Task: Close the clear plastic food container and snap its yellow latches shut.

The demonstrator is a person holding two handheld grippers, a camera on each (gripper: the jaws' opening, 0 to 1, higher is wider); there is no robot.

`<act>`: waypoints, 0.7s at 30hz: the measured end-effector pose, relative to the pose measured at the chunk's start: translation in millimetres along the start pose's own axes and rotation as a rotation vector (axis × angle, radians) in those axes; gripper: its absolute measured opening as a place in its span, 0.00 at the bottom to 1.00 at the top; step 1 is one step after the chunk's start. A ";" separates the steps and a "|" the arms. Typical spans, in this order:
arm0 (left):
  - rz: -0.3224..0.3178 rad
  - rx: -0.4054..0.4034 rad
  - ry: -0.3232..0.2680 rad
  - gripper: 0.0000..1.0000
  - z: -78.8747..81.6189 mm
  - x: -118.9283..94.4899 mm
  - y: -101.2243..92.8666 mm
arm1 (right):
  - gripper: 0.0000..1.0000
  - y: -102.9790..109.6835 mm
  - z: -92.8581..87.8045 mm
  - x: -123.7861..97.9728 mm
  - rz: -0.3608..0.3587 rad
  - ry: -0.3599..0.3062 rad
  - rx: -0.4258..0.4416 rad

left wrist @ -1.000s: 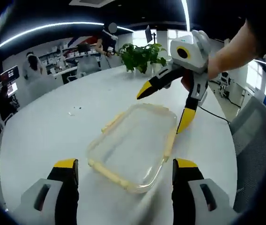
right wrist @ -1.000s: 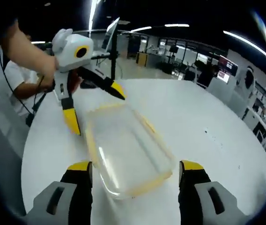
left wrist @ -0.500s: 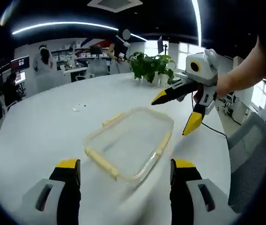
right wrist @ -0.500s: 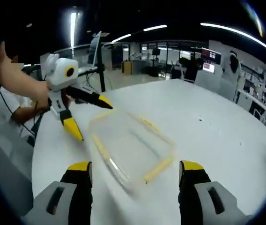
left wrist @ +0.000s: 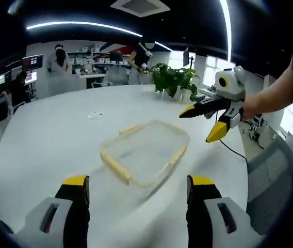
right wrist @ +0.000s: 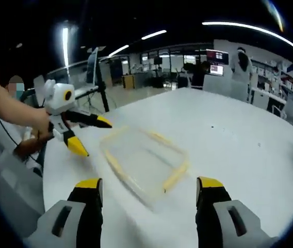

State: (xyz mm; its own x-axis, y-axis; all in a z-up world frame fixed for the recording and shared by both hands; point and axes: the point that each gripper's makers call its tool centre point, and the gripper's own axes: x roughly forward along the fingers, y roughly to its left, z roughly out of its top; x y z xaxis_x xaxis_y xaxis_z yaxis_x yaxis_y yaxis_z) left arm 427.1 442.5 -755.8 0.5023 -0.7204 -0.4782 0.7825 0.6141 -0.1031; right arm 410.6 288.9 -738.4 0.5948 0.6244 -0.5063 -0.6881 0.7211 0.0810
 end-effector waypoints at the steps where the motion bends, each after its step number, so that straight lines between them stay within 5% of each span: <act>1: -0.001 -0.001 -0.001 0.76 -0.6 -0.9 -0.8 | 0.74 0.2 -0.2 -0.7 -0.001 0.001 0.000; 21: 0.012 -0.049 -0.014 0.74 -6.0 -33.6 -10.4 | 0.71 4.3 -8.5 -39.8 -0.068 -0.024 0.060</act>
State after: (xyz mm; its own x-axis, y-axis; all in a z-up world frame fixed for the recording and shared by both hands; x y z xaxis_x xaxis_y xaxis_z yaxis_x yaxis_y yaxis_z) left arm 399.9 462.3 -743.9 0.5169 -0.7174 -0.4671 0.7576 0.6374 -0.1407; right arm 380.4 264.6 -725.2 0.6496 0.5802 -0.4913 -0.6203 0.7782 0.0988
